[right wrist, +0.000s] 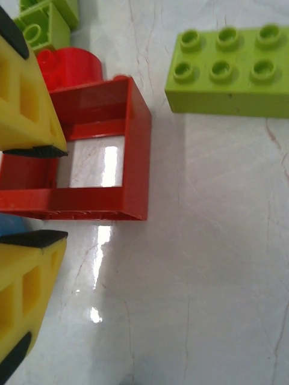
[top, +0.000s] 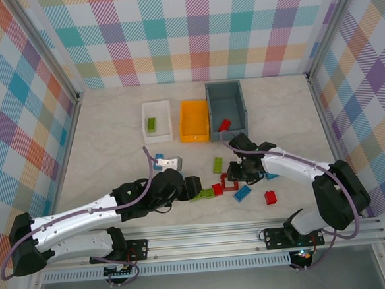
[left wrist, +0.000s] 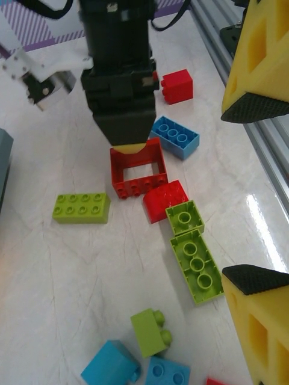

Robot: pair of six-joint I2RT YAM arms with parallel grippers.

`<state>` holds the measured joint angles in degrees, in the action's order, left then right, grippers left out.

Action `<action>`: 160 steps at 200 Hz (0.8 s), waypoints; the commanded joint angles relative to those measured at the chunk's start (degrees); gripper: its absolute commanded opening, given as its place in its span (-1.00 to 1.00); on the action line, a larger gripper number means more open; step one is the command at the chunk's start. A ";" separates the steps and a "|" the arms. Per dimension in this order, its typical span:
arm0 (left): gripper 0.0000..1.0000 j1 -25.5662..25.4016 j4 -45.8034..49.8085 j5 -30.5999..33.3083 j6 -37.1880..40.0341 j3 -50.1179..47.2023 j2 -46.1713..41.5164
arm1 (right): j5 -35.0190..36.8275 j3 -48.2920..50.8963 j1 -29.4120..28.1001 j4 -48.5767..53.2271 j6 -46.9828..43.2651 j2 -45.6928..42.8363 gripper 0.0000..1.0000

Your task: Sort the legos into containers by color

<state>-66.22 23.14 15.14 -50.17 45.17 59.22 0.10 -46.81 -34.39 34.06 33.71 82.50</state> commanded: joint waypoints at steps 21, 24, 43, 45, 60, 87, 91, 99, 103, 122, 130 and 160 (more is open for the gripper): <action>0.31 -0.69 -2.78 1.64 -0.45 -0.92 -0.58 | 0.03 0.68 0.55 -1.01 0.11 2.31 -0.43; 0.31 -0.74 -2.66 1.78 -0.38 -0.91 -0.67 | 0.07 0.64 0.51 -1.08 0.12 2.22 -0.46; 0.30 -0.71 -1.08 3.20 -0.61 -0.39 -1.44 | 1.40 -0.31 0.55 -0.70 -0.43 1.58 -0.68; 0.30 -0.72 -0.92 3.38 -0.69 -0.31 -1.47 | 1.68 -0.52 0.49 -0.50 -0.48 1.41 -0.70; 0.29 -0.71 0.80 5.22 -1.00 0.24 -2.71 | 5.94 -2.93 -1.07 1.87 -1.41 -1.03 -0.78; 0.28 -0.70 4.77 11.38 -0.52 1.99 -7.16 | 12.73 -12.82 -4.86 6.64 -3.55 -2.01 -0.82; 0.28 -0.72 5.09 12.52 0.01 2.46 -7.80 | 13.15 -14.73 -4.97 7.12 -3.81 -1.22 -0.83; 0.28 -0.67 5.40 14.32 1.40 3.48 -8.62 | 13.58 -18.59 -5.07 7.72 -4.24 0.96 -0.83; 0.28 -0.63 5.49 15.30 2.11 4.10 -8.88 | 13.80 -20.55 -5.03 7.90 -4.43 2.25 -0.84; 0.30 0.88 6.81 18.17 4.89 7.75 -8.16 | 15.26 -31.04 -5.11 8.55 -4.74 9.96 -0.87; 0.30 3.00 7.26 17.12 5.54 9.23 -7.27 | 16.28 -35.77 -5.24 8.87 -4.58 13.55 -0.88; 0.30 13.40 4.43 7.58 7.16 12.30 -3.78 | 21.82 -56.19 -5.33 14.33 -2.58 28.49 -0.90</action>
<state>-59.13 28.25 27.03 -46.11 55.18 52.95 15.92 -90.91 -39.57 42.06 30.46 101.01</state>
